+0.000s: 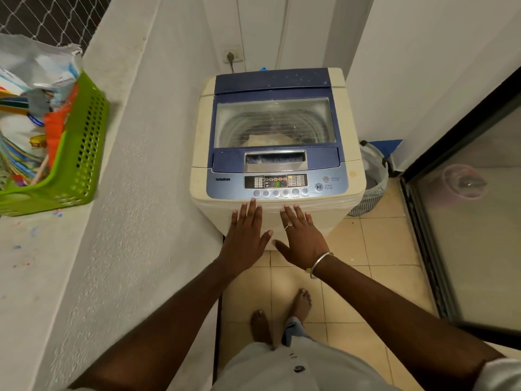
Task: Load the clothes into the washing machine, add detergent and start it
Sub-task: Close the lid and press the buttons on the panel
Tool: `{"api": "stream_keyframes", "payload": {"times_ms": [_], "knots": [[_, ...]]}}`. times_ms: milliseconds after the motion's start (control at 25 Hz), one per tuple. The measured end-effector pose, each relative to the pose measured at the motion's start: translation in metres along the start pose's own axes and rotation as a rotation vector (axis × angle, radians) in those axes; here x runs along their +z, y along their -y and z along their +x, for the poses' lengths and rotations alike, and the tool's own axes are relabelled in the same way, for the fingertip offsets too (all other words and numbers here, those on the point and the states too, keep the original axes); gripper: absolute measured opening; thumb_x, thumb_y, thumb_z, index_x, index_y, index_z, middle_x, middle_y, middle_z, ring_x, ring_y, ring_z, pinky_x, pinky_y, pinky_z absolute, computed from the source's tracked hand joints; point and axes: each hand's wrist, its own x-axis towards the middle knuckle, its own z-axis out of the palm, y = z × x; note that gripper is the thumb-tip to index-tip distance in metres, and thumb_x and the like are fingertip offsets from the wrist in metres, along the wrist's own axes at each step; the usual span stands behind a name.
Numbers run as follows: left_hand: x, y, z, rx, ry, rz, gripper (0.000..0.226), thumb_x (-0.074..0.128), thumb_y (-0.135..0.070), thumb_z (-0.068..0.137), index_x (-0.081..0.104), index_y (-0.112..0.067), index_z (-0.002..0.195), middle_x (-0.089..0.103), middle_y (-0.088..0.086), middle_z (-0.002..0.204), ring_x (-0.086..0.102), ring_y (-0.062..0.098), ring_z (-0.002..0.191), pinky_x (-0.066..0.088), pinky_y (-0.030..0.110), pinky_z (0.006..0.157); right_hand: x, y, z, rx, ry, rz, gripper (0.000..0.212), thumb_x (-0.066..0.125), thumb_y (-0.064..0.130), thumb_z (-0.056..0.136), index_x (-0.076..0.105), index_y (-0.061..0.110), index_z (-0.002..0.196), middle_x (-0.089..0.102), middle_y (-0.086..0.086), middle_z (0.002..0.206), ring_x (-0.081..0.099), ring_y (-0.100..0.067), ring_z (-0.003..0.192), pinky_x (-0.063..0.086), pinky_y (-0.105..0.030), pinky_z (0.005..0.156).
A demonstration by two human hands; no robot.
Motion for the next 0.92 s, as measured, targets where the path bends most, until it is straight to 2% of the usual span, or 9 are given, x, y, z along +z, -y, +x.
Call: {"api": "stream_keyframes", "payload": {"times_ms": [200, 360, 680, 800, 920], "knots": [[-0.005, 0.006, -0.009, 0.026, 0.006, -0.001, 0.074, 0.034, -0.055, 0.099, 0.02, -0.008, 0.155, 0.013, 0.016, 0.163, 0.014, 0.034, 0.151, 0.017, 0.051, 0.122, 0.003, 0.014, -0.005, 0.052, -0.014, 0.016, 0.082, 0.038, 0.059, 0.094, 0.014, 0.011, 0.156, 0.01, -0.009, 0.163, 0.002, -0.028, 0.151, 0.009, -0.047, 0.122], [-0.011, 0.005, -0.017, 0.048, 0.025, -0.028, 0.075, 0.034, -0.055, 0.1, 0.015, -0.009, 0.156, 0.007, 0.014, 0.164, 0.007, 0.033, 0.152, 0.009, 0.049, 0.122, 0.001, 0.019, -0.014, 0.084, -0.057, 0.017, 0.083, 0.035, 0.061, 0.094, 0.012, 0.012, 0.156, 0.008, -0.008, 0.164, 0.002, -0.028, 0.151, 0.01, -0.047, 0.122], [-0.019, -0.007, -0.022, -0.023, -0.014, -0.08, 0.076, 0.031, -0.057, 0.1, 0.01, -0.011, 0.157, 0.003, 0.011, 0.165, 0.004, 0.031, 0.152, 0.0, 0.043, 0.12, -0.007, 0.018, -0.025, 0.057, 0.04, 0.002, 0.081, 0.042, 0.054, 0.096, 0.008, 0.011, 0.156, 0.004, -0.008, 0.164, 0.004, -0.027, 0.151, 0.011, -0.046, 0.121], [-0.022, -0.008, -0.021, -0.044, -0.006, -0.089, 0.073, 0.033, -0.052, 0.101, 0.012, -0.011, 0.157, 0.005, 0.011, 0.165, 0.006, 0.032, 0.152, 0.004, 0.045, 0.121, -0.012, 0.021, -0.019, 0.042, 0.053, 0.03, 0.077, 0.047, 0.046, 0.097, 0.011, 0.013, 0.156, 0.005, -0.005, 0.164, 0.015, -0.027, 0.15, 0.025, -0.044, 0.117], [-0.024, -0.007, -0.022, -0.068, -0.007, -0.076, 0.067, 0.03, -0.048, 0.103, 0.013, -0.011, 0.157, 0.006, 0.012, 0.165, 0.007, 0.033, 0.152, 0.007, 0.047, 0.121, -0.021, 0.027, -0.004, 0.041, 0.077, 0.013, 0.075, 0.05, 0.044, 0.096, 0.015, 0.015, 0.155, 0.006, 0.0, 0.164, 0.036, -0.026, 0.141, 0.044, -0.043, 0.103]]}}
